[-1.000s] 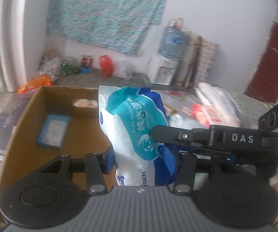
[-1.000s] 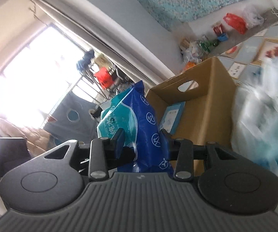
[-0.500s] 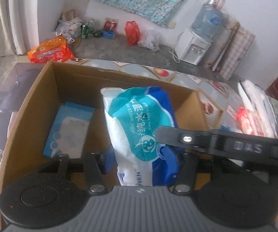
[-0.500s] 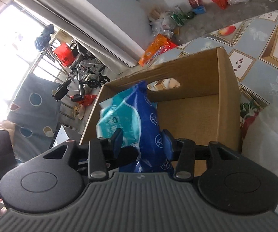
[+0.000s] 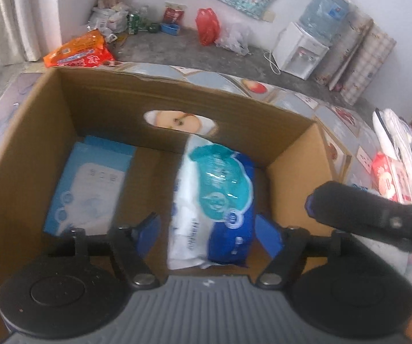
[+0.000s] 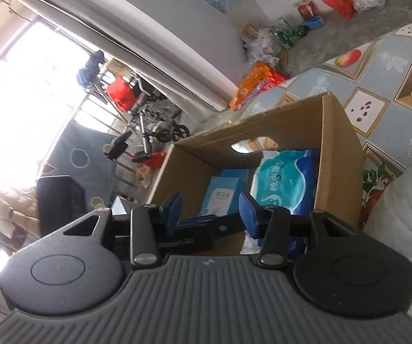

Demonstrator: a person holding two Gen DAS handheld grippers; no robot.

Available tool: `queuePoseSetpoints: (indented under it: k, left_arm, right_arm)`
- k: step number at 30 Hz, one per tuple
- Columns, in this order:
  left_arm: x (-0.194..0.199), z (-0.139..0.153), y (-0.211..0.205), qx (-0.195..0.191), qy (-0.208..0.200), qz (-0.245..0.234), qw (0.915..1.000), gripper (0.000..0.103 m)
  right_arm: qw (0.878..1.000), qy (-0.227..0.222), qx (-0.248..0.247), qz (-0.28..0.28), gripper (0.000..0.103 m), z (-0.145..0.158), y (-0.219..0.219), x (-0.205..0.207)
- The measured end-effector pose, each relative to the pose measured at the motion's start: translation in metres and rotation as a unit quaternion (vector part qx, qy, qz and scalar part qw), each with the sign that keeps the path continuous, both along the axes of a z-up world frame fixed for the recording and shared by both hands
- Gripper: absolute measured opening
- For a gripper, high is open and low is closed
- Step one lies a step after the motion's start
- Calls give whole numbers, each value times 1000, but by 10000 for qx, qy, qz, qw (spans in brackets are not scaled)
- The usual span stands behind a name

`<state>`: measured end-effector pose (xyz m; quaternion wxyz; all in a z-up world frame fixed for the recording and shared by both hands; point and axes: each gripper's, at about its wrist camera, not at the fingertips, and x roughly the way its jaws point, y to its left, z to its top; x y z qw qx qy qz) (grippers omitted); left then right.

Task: Organize soft objects
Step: 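Lower the wet-wipes pack into the cardboard box and open the left gripper, then move the left gripper back over the bed toward the pink knitted pad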

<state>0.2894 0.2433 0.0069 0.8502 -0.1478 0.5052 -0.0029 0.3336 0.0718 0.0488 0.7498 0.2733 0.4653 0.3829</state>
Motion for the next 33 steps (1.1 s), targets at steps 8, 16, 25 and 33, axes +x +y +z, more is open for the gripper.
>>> queuePoseSetpoints:
  k: [8,16,25,33]
  left_arm:
    - [25,-12,-33,131,57,-308,9994,92]
    - [33,-20,-30,247,176,-16,9995,90]
    - [47,-27,-35,701,419,93,9966,91]
    - [56,-50,-32,682,659,-7,9955,76]
  right_arm:
    - [9995,-192,-7,-248,52,8,-36,-7]
    - [9972,-18,401,-636,51,-1,-74,5]
    - [9941,163,872,-626,53,0,-115,-19]
    - [9914,58,820,-1017,60,-6,-189,-69]
